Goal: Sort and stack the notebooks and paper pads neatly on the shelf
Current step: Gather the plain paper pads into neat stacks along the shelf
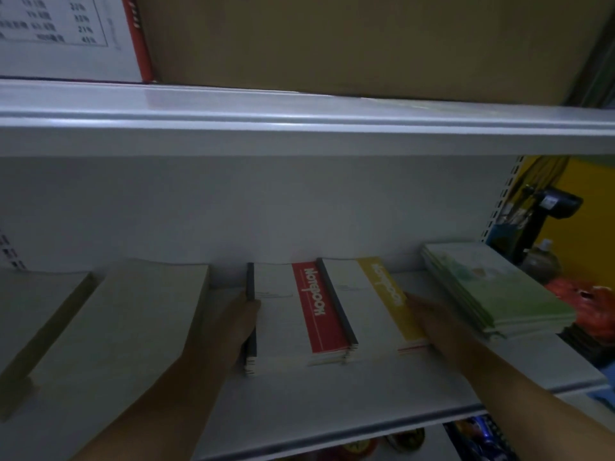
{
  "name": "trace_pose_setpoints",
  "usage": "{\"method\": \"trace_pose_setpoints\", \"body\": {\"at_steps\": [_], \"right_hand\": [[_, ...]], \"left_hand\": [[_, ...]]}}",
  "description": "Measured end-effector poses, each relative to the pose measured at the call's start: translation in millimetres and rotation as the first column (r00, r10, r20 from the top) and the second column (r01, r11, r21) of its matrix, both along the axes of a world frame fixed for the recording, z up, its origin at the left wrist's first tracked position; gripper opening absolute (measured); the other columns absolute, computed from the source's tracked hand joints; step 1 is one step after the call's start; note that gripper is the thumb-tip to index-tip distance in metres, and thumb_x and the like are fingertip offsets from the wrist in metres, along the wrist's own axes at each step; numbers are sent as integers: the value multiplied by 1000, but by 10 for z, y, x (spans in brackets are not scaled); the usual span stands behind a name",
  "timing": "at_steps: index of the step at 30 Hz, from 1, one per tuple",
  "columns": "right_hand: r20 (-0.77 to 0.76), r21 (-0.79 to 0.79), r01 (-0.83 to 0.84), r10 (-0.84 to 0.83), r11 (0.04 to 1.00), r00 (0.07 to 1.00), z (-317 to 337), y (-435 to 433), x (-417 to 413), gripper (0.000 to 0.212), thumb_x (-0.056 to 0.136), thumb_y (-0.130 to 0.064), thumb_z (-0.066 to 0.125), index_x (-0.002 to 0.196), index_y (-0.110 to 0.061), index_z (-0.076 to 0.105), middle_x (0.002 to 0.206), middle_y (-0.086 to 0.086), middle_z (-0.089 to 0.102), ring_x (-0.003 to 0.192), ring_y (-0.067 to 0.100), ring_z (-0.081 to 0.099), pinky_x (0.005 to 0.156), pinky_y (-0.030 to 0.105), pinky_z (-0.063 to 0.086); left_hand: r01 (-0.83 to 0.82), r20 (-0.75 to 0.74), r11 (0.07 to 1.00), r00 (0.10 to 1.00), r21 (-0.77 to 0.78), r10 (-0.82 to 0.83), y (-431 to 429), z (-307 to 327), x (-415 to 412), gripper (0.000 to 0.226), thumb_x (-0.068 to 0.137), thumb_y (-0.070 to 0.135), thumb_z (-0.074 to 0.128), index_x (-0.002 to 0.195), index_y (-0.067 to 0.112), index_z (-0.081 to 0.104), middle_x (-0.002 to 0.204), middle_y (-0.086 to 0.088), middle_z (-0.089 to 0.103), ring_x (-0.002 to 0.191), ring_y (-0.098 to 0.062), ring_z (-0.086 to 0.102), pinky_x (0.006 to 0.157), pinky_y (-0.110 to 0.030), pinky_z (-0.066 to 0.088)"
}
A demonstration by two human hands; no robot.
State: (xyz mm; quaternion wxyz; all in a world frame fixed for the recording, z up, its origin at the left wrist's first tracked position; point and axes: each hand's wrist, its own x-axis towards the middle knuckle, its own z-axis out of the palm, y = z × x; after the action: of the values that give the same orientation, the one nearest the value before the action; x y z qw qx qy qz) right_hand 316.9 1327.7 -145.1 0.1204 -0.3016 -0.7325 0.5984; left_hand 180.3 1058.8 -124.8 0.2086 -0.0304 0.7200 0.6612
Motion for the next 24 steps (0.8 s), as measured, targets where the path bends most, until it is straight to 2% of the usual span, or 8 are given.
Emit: {"method": "trace_pose_setpoints", "body": {"at_steps": [3,6,7,10,13,18,22,24], "right_hand": [[-50,77,-15,19,997,999,7,-53,51,25,96,-25,51,116,-19,65,113,2,67,99,15,64,85,27,51],[-49,168,-24,32,986,998,4,-82,57,18,95,-25,52,108,-28,65,109,-2,69,98,15,65,90,32,50],[-55,162,-21,30,987,998,-2,-79,53,17,95,-25,54,105,-30,66,109,-1,69,99,17,65,93,36,50],[-55,90,-17,22,996,998,1,-58,40,16,94,-25,54,100,-30,68,108,2,70,101,24,66,98,44,48],[-41,-2,-30,29,1000,999,9,-19,38,27,95,-18,50,118,-15,64,112,11,68,103,31,64,99,48,46],[-41,-29,-11,10,1000,999,-62,-21,-9,28,95,-4,44,110,-21,61,95,5,69,85,26,64,84,38,50],[-70,-29,4,-6,1000,998,-50,-69,-27,32,96,0,42,106,-27,55,87,-4,64,77,15,61,62,22,53],[-65,0,29,-29,1000,997,-78,-81,-30,34,96,0,43,119,-22,53,97,-2,63,79,10,58,65,21,49]], "left_hand": [[29,-3,999,1000,16,-29,24,-102,-63,33,101,13,38,132,4,49,83,-2,55,73,-19,53,83,-34,41],[15,-1,999,1000,32,-15,17,-97,-23,35,102,16,36,133,5,47,106,-10,61,76,-21,54,83,-33,42],[20,12,998,1000,59,-21,4,-139,-48,35,102,19,36,132,5,49,112,-11,60,81,-23,55,84,-33,43],[20,70,992,997,128,-30,-59,-79,31,35,100,30,42,119,6,58,95,-8,61,82,-24,58,81,-32,48],[35,134,972,989,231,-67,-103,-106,110,33,99,33,47,114,7,62,91,-8,66,79,-24,62,75,-33,52],[-8,181,947,982,320,-53,-121,-92,175,45,93,42,53,127,12,58,114,-15,66,102,-32,63,97,-49,47],[-6,227,945,971,328,-72,-133,-112,140,42,92,42,56,121,11,62,113,-17,67,102,-34,64,93,-51,50],[3,259,952,962,307,-87,-146,-125,118,41,92,42,55,117,10,64,111,-17,67,100,-35,65,86,-50,53]]}}
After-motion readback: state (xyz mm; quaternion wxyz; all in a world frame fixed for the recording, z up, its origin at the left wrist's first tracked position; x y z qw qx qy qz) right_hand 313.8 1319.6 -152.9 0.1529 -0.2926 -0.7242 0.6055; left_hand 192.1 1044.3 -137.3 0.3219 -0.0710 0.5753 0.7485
